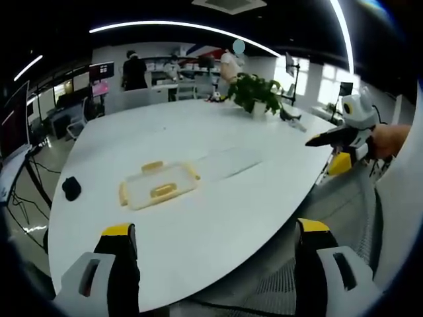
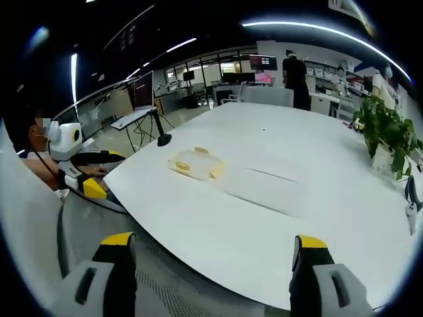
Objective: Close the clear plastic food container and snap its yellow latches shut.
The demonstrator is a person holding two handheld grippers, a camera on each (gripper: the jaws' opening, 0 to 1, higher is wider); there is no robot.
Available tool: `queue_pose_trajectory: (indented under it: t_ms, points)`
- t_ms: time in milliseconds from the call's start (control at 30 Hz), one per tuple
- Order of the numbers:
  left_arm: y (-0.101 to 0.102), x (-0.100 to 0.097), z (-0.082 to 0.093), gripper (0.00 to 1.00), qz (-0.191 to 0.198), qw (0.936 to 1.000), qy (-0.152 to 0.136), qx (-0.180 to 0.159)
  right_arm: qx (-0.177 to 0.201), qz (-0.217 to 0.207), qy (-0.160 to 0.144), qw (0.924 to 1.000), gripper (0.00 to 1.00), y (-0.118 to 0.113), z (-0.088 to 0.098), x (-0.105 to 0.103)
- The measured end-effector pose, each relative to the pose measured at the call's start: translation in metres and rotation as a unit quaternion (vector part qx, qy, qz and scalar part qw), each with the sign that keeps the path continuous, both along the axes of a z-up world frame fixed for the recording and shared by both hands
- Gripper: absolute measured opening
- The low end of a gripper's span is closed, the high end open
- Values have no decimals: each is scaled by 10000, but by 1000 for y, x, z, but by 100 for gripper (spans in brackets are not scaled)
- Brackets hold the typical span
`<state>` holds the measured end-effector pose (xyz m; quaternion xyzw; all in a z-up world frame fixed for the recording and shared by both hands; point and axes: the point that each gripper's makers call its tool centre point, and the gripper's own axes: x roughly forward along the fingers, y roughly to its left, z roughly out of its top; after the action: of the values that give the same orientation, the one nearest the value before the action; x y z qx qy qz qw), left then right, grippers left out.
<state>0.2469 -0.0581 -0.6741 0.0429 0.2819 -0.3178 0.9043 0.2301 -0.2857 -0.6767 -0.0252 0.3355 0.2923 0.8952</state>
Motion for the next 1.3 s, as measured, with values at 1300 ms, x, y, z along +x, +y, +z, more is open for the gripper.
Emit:
queue_pose_trajectory:
  t_ms: [1300]
  points:
    - [8,8,13,99,-76,9998,-127,-104,57,352,-467,9983,95,11,20,15]
